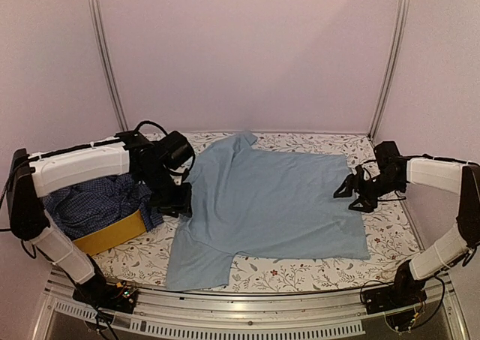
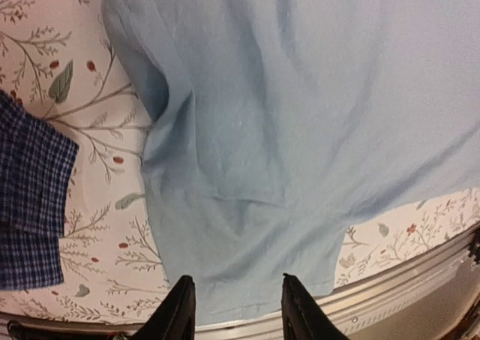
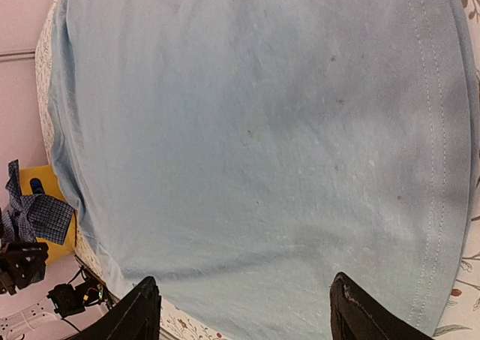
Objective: Fold and stack the mixed laundry pile
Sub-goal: Adjust the flattened T-shirt at the center of the board, then smooth out the flattened T-shirt at the center of the board.
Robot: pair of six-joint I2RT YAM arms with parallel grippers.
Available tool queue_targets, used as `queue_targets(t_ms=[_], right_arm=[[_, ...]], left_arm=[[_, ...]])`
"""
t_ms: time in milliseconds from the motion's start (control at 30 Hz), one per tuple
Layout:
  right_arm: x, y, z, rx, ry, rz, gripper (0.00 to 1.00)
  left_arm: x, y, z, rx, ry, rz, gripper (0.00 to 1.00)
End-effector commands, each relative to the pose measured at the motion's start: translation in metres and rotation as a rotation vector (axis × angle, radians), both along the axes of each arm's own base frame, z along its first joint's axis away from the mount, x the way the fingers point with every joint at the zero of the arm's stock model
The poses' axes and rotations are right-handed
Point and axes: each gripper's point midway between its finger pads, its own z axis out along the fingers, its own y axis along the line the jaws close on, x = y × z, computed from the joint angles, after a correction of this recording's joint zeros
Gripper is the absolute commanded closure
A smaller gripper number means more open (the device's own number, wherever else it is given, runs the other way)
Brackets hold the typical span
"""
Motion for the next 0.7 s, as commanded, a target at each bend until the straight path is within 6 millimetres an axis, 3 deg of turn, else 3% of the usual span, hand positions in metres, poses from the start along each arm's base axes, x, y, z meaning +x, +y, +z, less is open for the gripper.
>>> queue_targets(t_ms=[0, 100, 200, 300, 400, 533, 667], right_arm=[[-0.017, 0.008, -0.019, 0.034, 0.065, 0.003, 0.24], [-0.024, 0.009, -0.035, 0.049, 0.107, -0.01, 0.24], [-0.03, 0.006, -0.052, 0.035, 0.151, -0.025, 0.24], [-0.035, 0.0, -0.069, 0.007, 0.196, -0.037, 0.24], [-0.036, -0.008, -0.081, -0.014, 0.225, -0.05, 0.24], [-0.025, -0.02, -0.088, -0.034, 0.218, -0.072, 0.24], [-0.005, -0.018, -0.085, -0.033, 0.19, -0.056, 0.24]], left_arm=[[0.086, -0.017, 0.006, -0.085, -0.155, -0.015, 0.61], [0.12, -0.013, -0.017, -0.099, -0.139, 0.011, 0.61], [0.14, 0.004, -0.048, -0.095, -0.097, 0.062, 0.61], [0.143, 0.031, -0.076, -0.013, -0.042, 0.089, 0.61], [0.133, 0.062, -0.092, 0.057, 0.005, 0.126, 0.6], [0.133, 0.103, -0.081, 0.166, -0.035, 0.196, 0.6], [0.152, 0.113, -0.05, 0.211, -0.141, 0.21, 0.59]])
